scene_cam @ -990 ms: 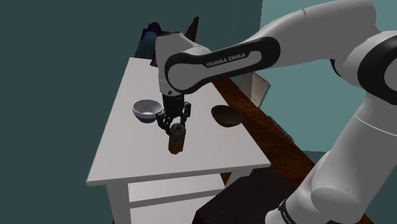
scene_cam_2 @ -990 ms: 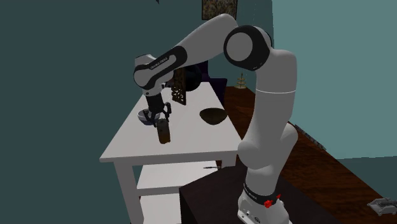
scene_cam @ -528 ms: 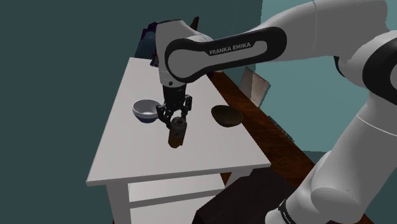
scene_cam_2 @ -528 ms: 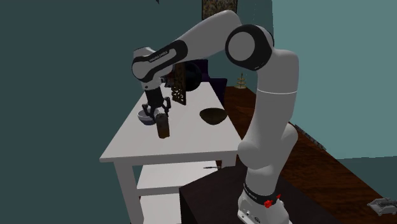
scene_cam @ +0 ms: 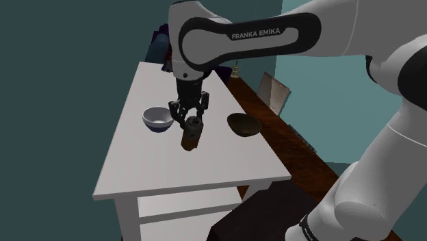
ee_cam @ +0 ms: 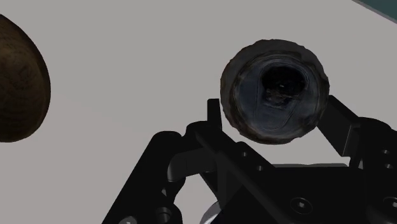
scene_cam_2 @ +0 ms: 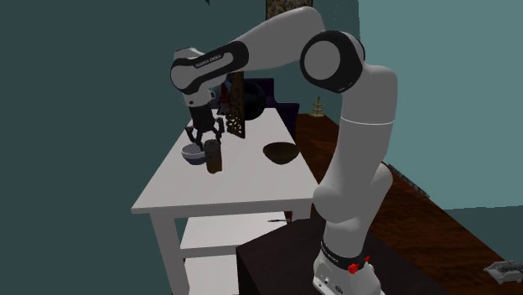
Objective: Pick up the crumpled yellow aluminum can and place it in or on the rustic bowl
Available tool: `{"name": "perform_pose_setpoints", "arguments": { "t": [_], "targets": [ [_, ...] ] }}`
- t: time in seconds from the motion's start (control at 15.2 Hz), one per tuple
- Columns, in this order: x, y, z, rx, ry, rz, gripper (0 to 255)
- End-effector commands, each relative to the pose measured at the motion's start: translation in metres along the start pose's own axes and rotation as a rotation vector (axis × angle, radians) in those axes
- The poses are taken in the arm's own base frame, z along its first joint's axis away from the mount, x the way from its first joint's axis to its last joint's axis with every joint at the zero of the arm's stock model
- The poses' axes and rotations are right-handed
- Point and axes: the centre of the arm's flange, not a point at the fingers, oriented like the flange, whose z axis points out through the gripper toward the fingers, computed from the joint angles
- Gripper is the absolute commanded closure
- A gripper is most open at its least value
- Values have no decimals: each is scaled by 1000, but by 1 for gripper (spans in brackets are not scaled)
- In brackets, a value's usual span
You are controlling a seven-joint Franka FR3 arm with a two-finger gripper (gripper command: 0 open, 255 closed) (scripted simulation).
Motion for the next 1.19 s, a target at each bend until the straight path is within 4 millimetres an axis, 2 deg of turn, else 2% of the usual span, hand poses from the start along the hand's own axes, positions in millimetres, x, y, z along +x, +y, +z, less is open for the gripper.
{"name": "perform_pose_setpoints", "arguments": {
  "t": [0.0, 0.86, 1.12],
  "targets": [
    [-1, 2, -10, 0, 0, 0, 255],
    [-9, 10, -75, 0, 0, 0, 255],
    [-8, 62, -74, 0, 0, 0, 255]
  ]
}}
